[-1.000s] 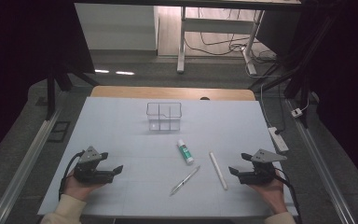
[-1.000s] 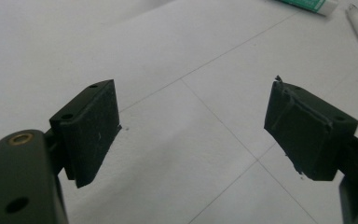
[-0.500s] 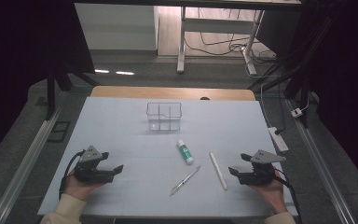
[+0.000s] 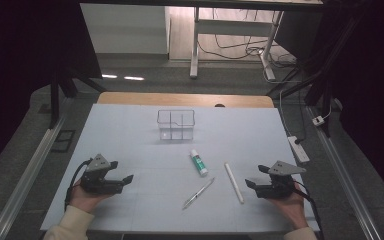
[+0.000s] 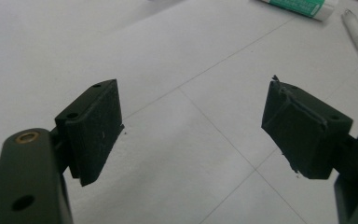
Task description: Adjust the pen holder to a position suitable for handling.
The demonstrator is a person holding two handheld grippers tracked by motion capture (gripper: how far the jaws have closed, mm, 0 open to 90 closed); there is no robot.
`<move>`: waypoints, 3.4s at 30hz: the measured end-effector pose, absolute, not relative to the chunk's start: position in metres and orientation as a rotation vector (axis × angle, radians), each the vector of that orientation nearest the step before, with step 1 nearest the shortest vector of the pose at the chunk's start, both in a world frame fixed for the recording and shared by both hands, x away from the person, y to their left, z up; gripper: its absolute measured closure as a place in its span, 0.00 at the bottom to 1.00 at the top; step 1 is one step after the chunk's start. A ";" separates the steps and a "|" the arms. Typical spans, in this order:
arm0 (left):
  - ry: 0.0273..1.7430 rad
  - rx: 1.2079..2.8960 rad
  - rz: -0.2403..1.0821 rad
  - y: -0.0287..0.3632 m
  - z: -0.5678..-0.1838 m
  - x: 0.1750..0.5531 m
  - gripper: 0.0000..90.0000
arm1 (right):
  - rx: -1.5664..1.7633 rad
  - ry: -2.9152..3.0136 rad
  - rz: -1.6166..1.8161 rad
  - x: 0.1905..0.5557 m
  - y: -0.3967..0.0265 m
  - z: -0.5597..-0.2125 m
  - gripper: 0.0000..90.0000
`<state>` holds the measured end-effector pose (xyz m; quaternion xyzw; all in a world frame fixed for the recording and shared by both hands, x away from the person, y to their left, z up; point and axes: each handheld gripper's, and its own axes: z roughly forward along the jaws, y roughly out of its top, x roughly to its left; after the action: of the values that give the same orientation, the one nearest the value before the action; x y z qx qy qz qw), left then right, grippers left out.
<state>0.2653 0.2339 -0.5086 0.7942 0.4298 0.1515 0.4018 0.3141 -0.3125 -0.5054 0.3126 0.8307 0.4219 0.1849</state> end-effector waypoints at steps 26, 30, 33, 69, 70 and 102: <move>1.099 1.989 0.355 0.216 -0.485 0.307 0.24 | 0.902 2.342 1.190 0.315 -0.314 -0.508 0.27; 1.092 1.995 0.349 0.210 -0.480 0.319 0.25 | 0.908 2.342 1.191 0.315 -0.313 -0.508 0.27; 1.091 2.001 0.349 0.207 -0.479 0.327 0.26 | 0.908 2.345 1.194 0.316 -0.314 -0.508 0.27; 1.164 2.045 0.326 0.187 -0.482 0.415 0.37 | 0.913 2.367 1.153 0.317 -0.312 -0.513 0.27; 1.164 2.045 0.326 0.187 -0.482 0.415 0.38 | 0.913 2.367 1.153 0.317 -0.312 -0.513 0.27; 1.180 2.056 0.314 0.175 -0.504 0.466 0.99 | 0.912 2.380 1.129 0.318 -0.312 -0.516 0.28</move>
<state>0.4658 0.1755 -0.5040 0.8000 0.4591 0.1224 0.3663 0.3183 -0.3122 -0.5156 0.3223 0.8404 0.3986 0.1763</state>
